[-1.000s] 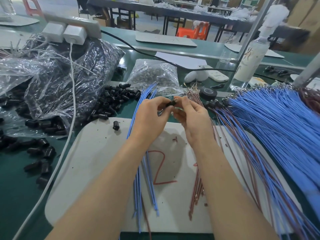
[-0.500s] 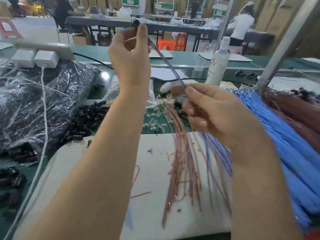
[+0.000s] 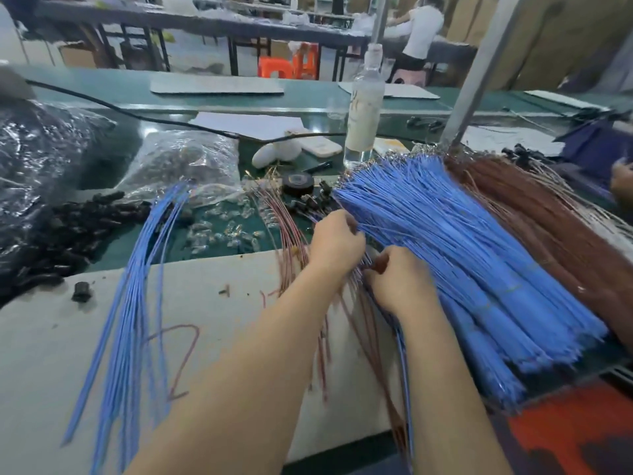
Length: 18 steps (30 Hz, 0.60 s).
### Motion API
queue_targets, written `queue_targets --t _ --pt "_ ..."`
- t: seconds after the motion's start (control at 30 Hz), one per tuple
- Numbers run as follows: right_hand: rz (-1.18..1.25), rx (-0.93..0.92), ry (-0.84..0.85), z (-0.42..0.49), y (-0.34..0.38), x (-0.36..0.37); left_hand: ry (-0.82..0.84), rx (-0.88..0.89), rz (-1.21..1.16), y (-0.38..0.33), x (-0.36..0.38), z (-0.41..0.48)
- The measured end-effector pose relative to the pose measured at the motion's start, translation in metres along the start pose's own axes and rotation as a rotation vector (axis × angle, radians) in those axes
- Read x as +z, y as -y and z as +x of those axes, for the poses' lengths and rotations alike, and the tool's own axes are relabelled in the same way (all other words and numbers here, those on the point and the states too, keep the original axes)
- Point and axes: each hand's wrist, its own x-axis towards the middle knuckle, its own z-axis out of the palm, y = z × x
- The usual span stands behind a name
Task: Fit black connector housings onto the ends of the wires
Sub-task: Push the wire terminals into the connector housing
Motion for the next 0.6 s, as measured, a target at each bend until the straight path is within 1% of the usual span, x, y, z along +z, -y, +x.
queue_targets --t 0.17,0.23,0.3,0.4,0.6 --pt "0.038 -0.083 -0.024 0.000 0.021 -0.012 -0.067 0.051 -0.048 -0.002 -0.025 0.000" --pt "0.090 -0.140 -0.044 -0.004 0.041 -0.018 -0.118 0.072 -0.116 -0.002 -0.044 -0.002" --pt "0.107 -0.217 -0.040 -0.006 0.066 -0.019 -0.171 0.046 -0.244 0.002 -0.069 -0.004" --pt "0.102 -0.324 0.023 -0.010 0.107 -0.005 -0.251 -0.034 -0.439 0.016 -0.110 -0.009" --pt "0.137 -0.449 0.176 -0.021 0.179 0.053 -0.539 -0.142 -0.742 0.069 -0.195 -0.025"
